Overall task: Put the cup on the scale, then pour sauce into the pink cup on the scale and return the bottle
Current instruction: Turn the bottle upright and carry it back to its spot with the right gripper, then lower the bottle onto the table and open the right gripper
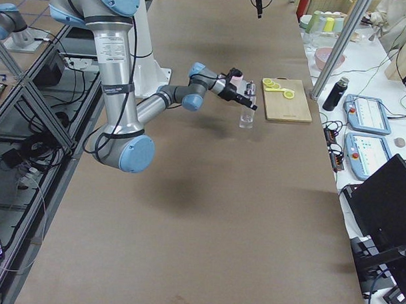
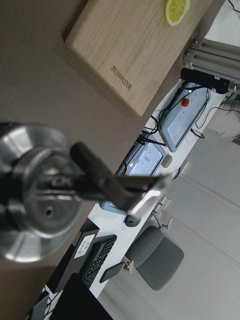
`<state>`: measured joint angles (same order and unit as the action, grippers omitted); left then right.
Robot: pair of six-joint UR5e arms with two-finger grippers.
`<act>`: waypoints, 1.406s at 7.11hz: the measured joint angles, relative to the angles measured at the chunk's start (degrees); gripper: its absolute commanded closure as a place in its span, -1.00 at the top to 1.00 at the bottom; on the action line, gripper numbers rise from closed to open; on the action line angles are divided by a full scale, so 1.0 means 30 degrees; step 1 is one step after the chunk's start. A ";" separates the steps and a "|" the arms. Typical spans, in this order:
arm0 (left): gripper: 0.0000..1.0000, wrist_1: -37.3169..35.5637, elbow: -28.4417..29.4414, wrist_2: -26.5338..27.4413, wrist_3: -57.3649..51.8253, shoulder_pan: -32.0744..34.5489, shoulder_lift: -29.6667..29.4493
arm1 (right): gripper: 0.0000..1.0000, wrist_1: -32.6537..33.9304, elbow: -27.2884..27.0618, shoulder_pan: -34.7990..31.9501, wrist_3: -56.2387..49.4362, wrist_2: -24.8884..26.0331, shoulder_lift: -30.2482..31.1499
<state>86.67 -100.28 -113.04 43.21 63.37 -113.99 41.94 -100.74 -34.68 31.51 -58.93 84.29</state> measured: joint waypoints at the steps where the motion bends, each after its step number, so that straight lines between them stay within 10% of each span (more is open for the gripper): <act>1: 0.97 -0.0004 -0.0053 0.0003 0.0007 0.0000 -0.0008 | -1.00 -0.4179 0.2261 -0.1020 0.0836 -0.1392 0.0618; 5: 0.97 -0.0005 -0.0168 0.0004 0.0012 0.0000 0.0007 | -1.00 -0.9207 0.5687 -0.4531 0.3518 -0.6932 0.1068; 10: 0.97 -0.0005 -0.0178 0.0004 0.0012 0.0000 0.0000 | -1.00 -0.9293 0.6499 -0.4917 0.4907 -0.8313 0.1264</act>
<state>86.66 -100.81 -113.03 43.24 63.37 -113.99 14.06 -81.24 -49.43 46.23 -83.87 88.08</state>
